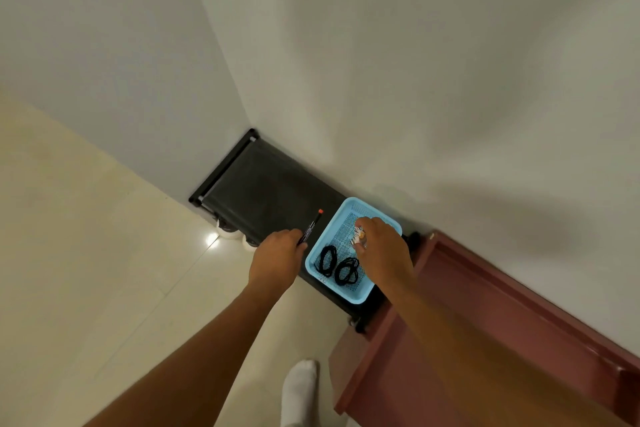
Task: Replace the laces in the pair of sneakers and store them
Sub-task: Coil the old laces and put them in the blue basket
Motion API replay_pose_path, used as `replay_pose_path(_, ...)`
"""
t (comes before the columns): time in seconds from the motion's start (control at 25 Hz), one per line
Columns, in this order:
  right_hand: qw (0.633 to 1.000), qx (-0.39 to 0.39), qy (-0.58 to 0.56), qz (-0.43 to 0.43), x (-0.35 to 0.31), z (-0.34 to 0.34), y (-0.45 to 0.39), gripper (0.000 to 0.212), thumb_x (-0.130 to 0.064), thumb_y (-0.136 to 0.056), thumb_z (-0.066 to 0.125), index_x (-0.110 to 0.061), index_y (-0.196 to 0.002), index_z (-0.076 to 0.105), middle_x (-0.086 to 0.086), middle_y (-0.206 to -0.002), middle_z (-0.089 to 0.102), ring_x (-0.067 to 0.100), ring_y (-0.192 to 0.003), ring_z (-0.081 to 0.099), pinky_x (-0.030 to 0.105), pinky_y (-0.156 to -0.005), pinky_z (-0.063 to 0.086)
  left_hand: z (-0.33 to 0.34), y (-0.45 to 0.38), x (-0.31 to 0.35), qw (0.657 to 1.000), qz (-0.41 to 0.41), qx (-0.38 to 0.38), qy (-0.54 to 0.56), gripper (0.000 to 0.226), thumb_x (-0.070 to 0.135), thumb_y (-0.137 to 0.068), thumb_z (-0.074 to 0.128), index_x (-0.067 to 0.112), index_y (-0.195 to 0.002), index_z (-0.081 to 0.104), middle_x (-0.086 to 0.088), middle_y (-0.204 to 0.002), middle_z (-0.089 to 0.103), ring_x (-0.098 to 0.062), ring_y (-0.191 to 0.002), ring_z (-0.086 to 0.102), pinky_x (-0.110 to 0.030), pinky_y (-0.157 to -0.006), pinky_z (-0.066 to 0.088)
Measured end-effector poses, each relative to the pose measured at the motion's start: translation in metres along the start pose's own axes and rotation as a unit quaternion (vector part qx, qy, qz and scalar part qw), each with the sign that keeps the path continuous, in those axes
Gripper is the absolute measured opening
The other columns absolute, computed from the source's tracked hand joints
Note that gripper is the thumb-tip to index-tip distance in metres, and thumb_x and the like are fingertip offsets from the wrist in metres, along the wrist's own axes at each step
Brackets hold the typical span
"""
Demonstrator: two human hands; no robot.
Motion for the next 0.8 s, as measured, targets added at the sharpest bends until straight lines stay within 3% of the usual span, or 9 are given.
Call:
replay_pose_path(0.16,0.999,0.000,-0.024,0.041,0.008,0.022,-0.024,0.025,-0.023,-0.100,0.064,-0.018,-0.124,0.058,0.000,-0.111,0.061,0.018,-0.097,0.064,0.026,-0.069,0.048,0.013,-0.017,-0.004,1.000,0.008,-0.025,0.009,0.022,0.033,-0.106,0.050,0.018,-0.111,0.066,0.002,-0.095,0.066,-0.014,-0.086,0.059,-0.033,-0.081,0.056)
replay_pose_path(0.32,0.999,-0.002,0.019,0.049,0.025,0.054,-0.054,0.028,-0.017,-0.098,0.067,-0.015,-0.124,0.059,0.003,-0.111,0.063,0.018,-0.096,0.067,0.028,-0.077,0.054,0.026,-0.037,-0.016,0.999,0.017,-0.027,0.005,0.022,0.033,-0.106,0.050,0.018,-0.113,0.065,0.002,-0.098,0.066,-0.015,-0.090,0.059,-0.034,-0.084,0.055)
replay_pose_path(0.52,0.999,-0.014,0.023,0.034,0.029,0.086,-0.071,0.027,-0.007,-0.097,0.064,-0.011,-0.122,0.057,0.006,-0.111,0.061,0.023,-0.089,0.067,0.037,-0.074,0.059,0.041,-0.051,-0.024,0.999,0.027,-0.025,0.023,0.022,0.034,-0.105,0.051,0.019,-0.112,0.066,0.002,-0.098,0.067,-0.015,-0.091,0.058,-0.037,-0.085,0.055)
replay_pose_path(0.8,0.995,0.037,-0.059,0.078,0.014,0.097,-0.075,0.040,-0.007,-0.095,0.069,-0.008,-0.131,0.052,0.011,-0.129,0.054,0.024,-0.104,0.067,0.035,-0.088,0.061,0.047,-0.049,-0.032,0.999,0.013,-0.042,0.024,0.021,0.034,-0.105,0.052,0.020,-0.112,0.066,0.002,-0.099,0.067,-0.014,-0.090,0.058,-0.034,-0.084,0.054)
Point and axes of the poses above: each hand's wrist, its own y-axis away from the middle knuckle, its own z-axis out of the palm, x = y × z, the point moved 1 cm from there along -y, towards the middle knuckle
